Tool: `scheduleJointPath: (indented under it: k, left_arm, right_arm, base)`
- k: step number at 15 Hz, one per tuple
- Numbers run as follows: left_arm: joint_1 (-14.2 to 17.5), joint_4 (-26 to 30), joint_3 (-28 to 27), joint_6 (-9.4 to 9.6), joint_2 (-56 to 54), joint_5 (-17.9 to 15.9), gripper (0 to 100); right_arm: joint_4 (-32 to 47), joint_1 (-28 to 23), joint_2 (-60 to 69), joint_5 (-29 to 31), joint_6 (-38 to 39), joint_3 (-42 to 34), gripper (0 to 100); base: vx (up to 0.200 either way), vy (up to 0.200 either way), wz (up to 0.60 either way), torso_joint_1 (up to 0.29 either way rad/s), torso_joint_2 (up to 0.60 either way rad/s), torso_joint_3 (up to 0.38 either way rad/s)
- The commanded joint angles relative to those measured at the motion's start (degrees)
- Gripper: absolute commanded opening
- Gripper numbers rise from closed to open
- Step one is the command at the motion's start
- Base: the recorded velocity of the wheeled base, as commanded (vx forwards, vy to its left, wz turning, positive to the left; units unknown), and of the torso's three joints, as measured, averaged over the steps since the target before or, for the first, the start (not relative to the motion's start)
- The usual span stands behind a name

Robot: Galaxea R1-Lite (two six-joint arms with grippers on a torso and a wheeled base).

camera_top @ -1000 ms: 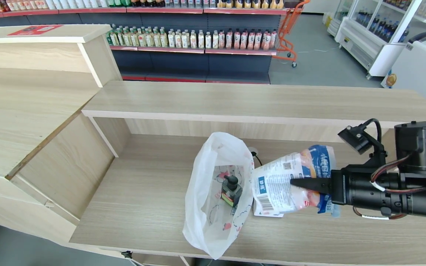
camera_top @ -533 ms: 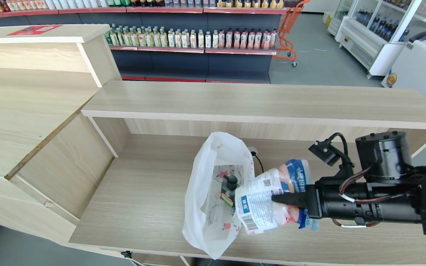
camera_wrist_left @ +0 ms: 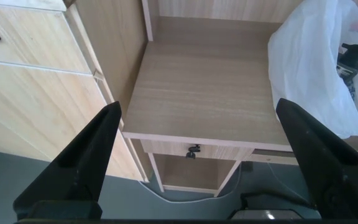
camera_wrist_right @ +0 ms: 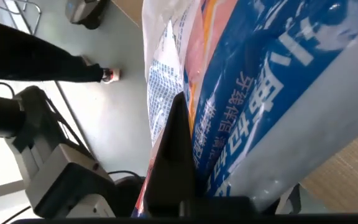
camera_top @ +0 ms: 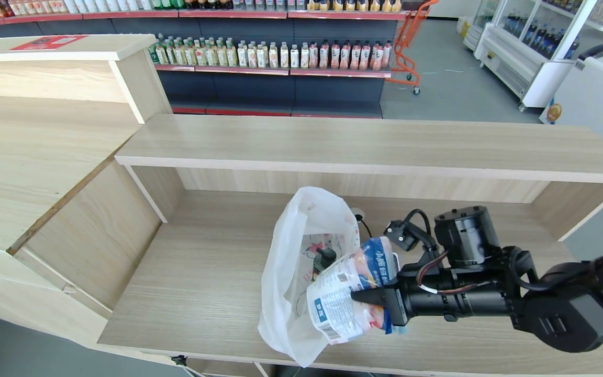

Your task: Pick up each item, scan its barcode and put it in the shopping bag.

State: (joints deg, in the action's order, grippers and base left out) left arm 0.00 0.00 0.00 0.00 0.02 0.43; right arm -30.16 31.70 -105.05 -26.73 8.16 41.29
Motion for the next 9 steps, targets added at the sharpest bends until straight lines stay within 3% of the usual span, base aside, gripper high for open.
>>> scheduleJointPath:
  k: [1, 9]
  left_arm:
    - [0.0, 0.0, 0.0, 0.0, 0.0, 0.0, 100]
    - [0.0, 0.0, 0.0, 0.0, 0.0, 0.0, 100]
  right_arm:
    - [-0.5, 0.9, -6.0, 0.0, -0.6, 2.6, 0]
    - [-5.3, 1.4, -16.2, 0.1, -4.0, 11.0, 0]
  base:
    - [0.0, 0.0, 0.0, 0.0, 0.0, 0.0]
    - [0.0, 0.0, 0.0, 0.0, 0.0, 0.0]
